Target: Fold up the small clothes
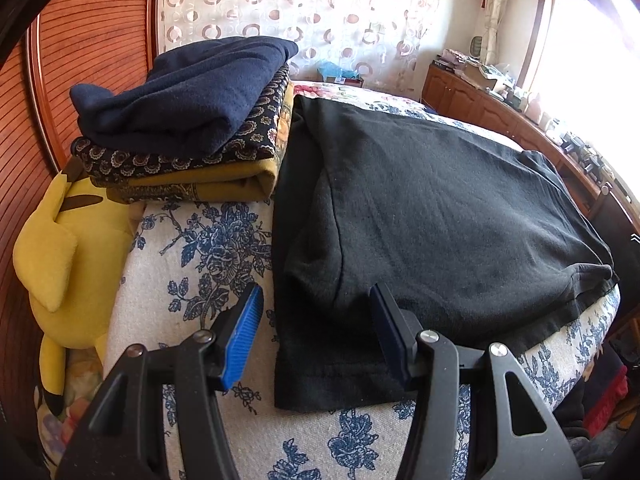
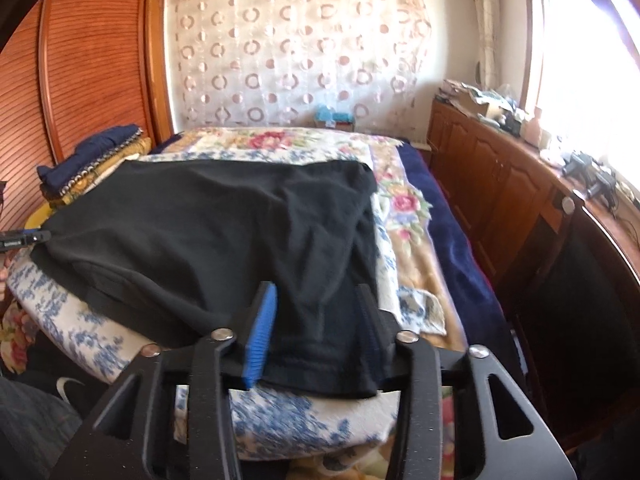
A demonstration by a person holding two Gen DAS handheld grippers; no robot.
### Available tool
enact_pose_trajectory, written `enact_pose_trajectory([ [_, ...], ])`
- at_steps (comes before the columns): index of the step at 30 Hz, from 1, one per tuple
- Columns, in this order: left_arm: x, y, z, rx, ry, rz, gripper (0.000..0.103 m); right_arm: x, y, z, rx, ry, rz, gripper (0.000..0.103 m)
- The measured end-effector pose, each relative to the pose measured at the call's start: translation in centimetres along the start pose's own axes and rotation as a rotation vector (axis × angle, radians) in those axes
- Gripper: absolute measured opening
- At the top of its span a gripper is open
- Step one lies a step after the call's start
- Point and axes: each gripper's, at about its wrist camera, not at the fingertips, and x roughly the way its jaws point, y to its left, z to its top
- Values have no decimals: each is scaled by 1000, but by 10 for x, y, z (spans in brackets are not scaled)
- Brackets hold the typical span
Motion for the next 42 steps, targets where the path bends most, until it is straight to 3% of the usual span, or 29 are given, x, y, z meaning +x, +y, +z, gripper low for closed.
enact_pose_trajectory([
  [12, 4, -2, -2, -3, 8, 4, 54, 50, 62, 8, -67, 33, 119, 50],
  [18, 5, -5, -3, 16, 1, -29, 53, 68, 70, 6, -63, 57, 161, 50],
  [20, 5, -5, -2, 19, 3, -40, 34, 75, 71, 5, -69, 70, 159, 51],
  [24, 7, -6, 2, 18, 11, -56, 21, 91, 71, -1, -78, 108, 153, 53],
  [26, 8, -9, 4, 26, 10, -66, 7, 96, 69, -7, -68, 125, 155, 59],
  [27, 7, -12, 5, 31, 8, -75, 6, 97, 69, -9, -66, 123, 155, 59],
  [35, -33, -60, 32, 104, -194, -165, 5, 89, 55, -12, -7, 104, 171, 60],
  [42, -40, -118, 74, 163, -237, -308, 4, 72, 38, -13, 33, 75, 153, 60],
])
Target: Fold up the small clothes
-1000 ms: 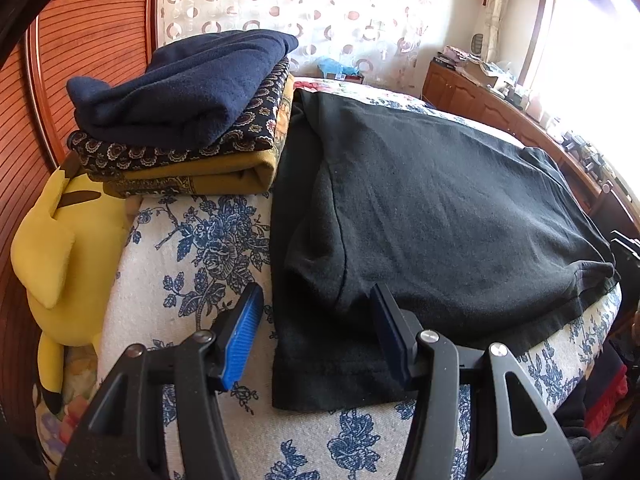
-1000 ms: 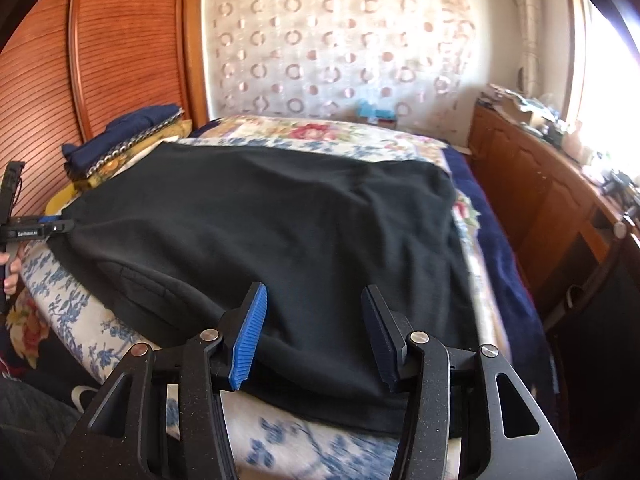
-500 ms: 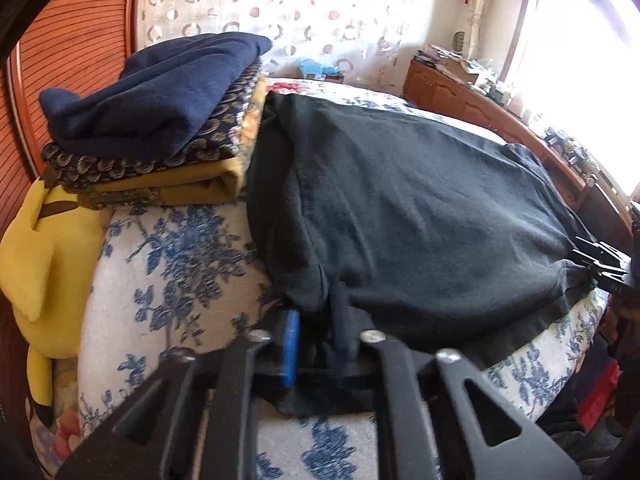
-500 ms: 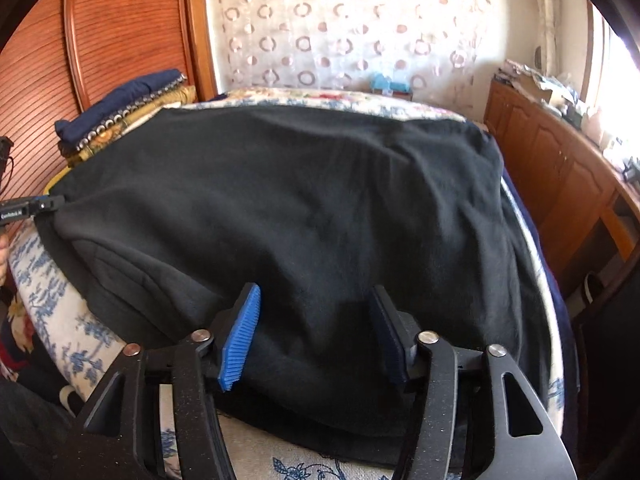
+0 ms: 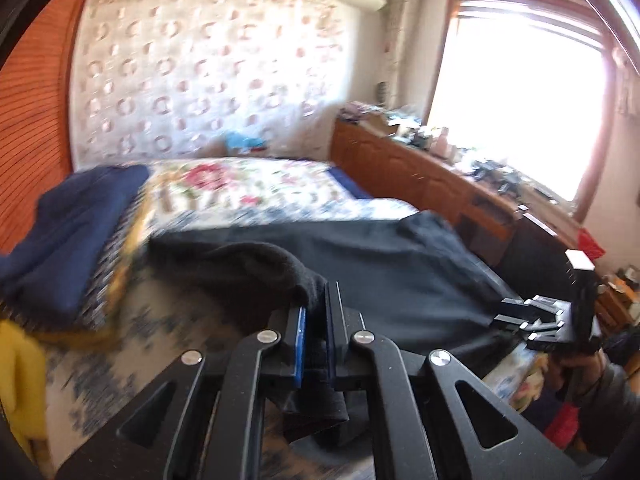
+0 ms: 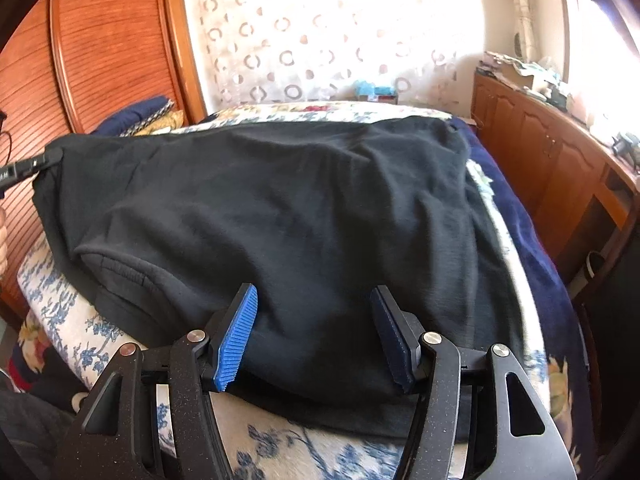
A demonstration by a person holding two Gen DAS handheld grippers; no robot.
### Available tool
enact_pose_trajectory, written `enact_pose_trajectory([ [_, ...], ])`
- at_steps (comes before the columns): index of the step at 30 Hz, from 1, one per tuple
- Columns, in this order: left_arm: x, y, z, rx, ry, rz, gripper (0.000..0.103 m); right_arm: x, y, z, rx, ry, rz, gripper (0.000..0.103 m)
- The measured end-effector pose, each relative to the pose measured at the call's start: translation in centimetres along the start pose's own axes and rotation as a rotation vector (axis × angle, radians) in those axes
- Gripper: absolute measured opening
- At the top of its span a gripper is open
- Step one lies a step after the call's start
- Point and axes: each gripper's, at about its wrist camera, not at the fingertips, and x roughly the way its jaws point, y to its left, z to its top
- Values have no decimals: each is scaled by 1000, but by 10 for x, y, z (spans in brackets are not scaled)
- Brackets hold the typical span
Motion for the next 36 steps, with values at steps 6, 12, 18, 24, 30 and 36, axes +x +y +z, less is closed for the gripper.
enact_pose_trajectory([
  [6, 21, -60, 38, 75, -24, -135, 4, -20, -19, -1, 32, -39, -24, 60],
  [12, 44, -118, 62, 154, -11, -232, 4, -33, -33, -1, 55, -73, -49, 60],
  [18, 64, -172, 83, 209, 17, -293, 4, -46, -46, -4, 76, -98, -63, 60],
  [24, 83, -209, 77, 255, 80, -334, 4, -52, -56, -6, 100, -114, -65, 60],
  [30, 103, -216, 50, 314, 191, -296, 36, -52, -60, -9, 106, -110, -67, 60],
  [36, 87, -197, 37, 300, 187, -262, 58, -52, -59, -6, 94, -108, -81, 60],
])
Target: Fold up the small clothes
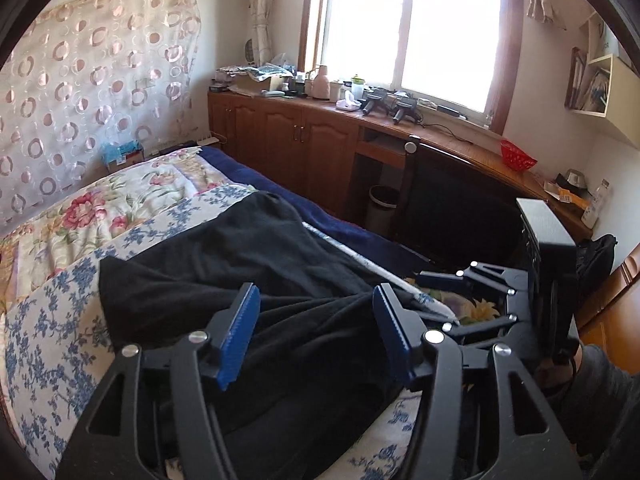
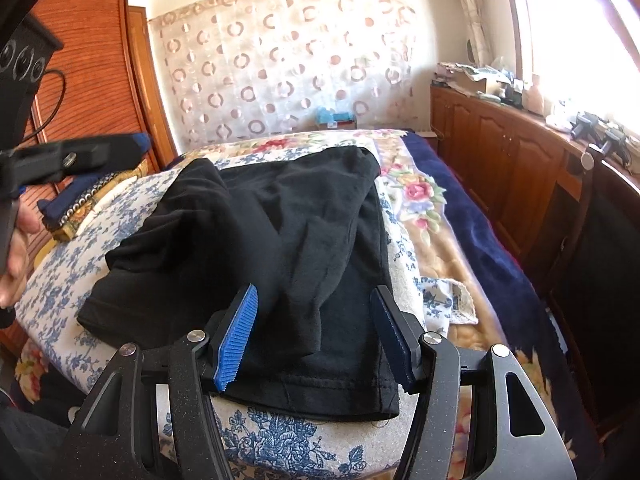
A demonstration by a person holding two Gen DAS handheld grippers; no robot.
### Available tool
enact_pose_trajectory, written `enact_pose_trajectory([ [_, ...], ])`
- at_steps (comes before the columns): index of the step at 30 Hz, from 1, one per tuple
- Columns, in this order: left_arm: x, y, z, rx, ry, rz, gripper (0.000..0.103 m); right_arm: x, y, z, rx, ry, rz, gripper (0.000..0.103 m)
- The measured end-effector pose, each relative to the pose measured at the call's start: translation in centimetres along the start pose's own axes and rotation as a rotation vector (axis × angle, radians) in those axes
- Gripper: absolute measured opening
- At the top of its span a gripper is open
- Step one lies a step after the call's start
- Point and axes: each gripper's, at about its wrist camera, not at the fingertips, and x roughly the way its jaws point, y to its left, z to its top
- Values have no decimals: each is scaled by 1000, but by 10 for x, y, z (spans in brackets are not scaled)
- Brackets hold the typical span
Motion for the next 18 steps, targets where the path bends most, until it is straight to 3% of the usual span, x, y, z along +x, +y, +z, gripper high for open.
enact_pose_trajectory([
  [12, -62, 73, -67, -138, -23, 186, 58, -6, 17, 21, -57, -38, -30, 60],
  [18, -87, 102, -96, -207, -42, 255, 58, -3, 34, 34, -79, -46, 9, 60],
])
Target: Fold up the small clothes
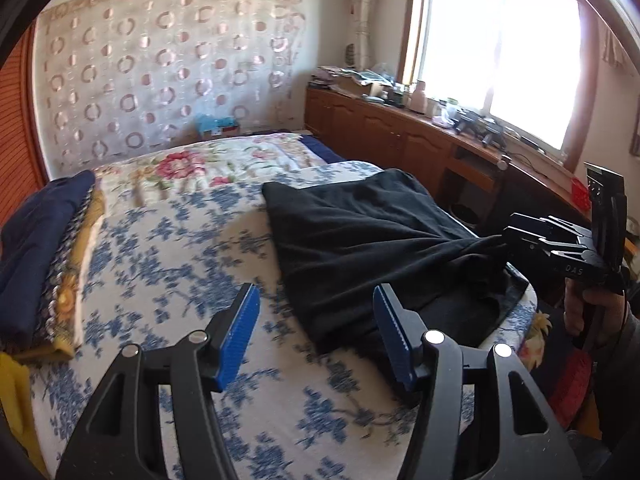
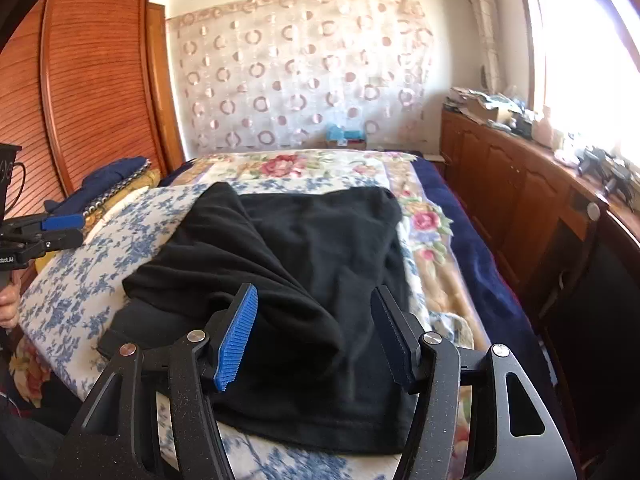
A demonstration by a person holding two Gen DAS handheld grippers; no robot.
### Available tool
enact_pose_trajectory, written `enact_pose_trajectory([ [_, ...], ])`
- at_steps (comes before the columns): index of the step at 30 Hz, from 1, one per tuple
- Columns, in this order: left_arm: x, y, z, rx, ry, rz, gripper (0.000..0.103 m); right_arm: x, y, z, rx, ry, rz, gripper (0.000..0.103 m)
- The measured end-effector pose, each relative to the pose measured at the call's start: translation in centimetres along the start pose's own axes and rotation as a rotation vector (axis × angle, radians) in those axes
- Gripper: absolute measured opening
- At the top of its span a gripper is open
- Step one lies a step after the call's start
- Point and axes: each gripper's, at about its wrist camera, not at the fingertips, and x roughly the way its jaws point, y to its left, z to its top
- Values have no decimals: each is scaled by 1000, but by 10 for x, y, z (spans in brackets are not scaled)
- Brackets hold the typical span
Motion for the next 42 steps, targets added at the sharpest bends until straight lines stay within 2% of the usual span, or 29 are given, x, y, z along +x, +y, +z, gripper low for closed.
enact_pose_trajectory([
  [5, -15, 25, -8, -38, -21, 42, 58, 18, 25, 13, -47, 9, 50, 60],
  [14, -29, 44, -13, -69, -41, 80, 58, 64, 84, 32, -151, 59, 174, 60],
  [22, -27, 50, -18, -74, -40, 89, 58, 94, 123, 36, -204, 119, 254, 60],
  [32, -28, 61, -24, -93, -38, 90, 58, 124, 171, 26, -313, 236, 330, 60],
  [36, -30, 64, -27, -99, -38, 91, 58, 138, 184, 15, -345, 292, 341, 60],
  [42, -29, 67, -29, -109, -34, 87, 58, 145, 190, 8, -392, 319, 312, 61],
])
